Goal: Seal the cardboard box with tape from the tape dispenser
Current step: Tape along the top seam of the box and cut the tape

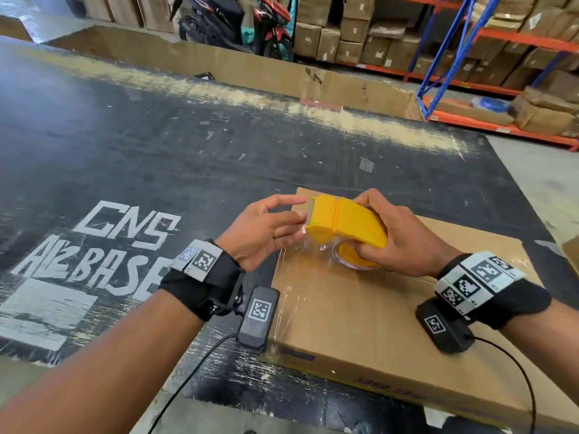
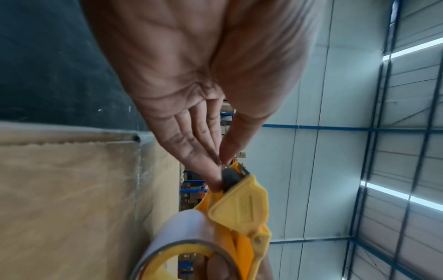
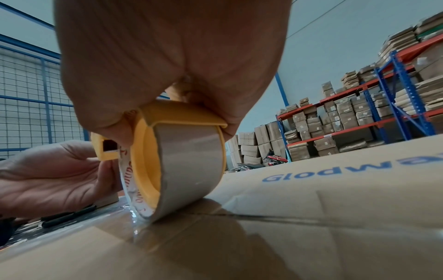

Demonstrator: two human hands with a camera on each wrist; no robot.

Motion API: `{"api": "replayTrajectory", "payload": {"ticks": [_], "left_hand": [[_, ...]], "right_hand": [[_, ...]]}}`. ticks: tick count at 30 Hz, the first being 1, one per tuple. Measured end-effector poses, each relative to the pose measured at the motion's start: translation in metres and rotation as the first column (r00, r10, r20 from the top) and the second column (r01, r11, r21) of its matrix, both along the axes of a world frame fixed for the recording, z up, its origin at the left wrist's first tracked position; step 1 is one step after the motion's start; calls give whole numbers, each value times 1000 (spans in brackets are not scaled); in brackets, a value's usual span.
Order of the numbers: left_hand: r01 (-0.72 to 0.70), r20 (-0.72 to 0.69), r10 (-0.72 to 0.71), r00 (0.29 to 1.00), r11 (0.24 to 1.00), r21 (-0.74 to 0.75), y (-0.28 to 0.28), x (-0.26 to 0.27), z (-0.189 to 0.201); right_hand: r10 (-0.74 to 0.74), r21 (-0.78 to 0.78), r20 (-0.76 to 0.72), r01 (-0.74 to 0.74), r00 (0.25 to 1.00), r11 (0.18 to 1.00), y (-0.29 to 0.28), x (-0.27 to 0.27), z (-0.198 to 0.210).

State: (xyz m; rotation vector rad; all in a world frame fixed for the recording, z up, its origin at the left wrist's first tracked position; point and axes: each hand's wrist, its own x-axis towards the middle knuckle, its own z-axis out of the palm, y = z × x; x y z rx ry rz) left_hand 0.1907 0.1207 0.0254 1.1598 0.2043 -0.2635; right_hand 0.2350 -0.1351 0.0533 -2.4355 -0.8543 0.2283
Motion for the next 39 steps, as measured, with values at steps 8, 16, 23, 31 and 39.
{"api": "replayTrajectory", "payload": {"ticks": [8, 16, 23, 31, 39], "left_hand": [[-16, 5, 15, 1000, 996, 87, 0, 2, -1], [-92, 16, 91, 996, 982, 165, 38, 3, 8], [-107, -65, 117, 991, 984, 145, 51, -7, -33], [-96, -102, 113, 988, 983, 158, 35, -9, -67], [-240, 400, -131, 907, 619, 748, 38, -9, -74]], "right_hand": [[11, -15, 4, -11, 1000, 1000, -1, -1, 2], [78, -119, 72, -69, 994, 990, -10, -2, 20], [124, -255, 70, -103, 990, 962, -5, -5, 23], [136, -316, 39, -117, 990, 941, 2, 0, 23], [121, -326, 31, -105, 992, 940, 0, 1, 20]]}}
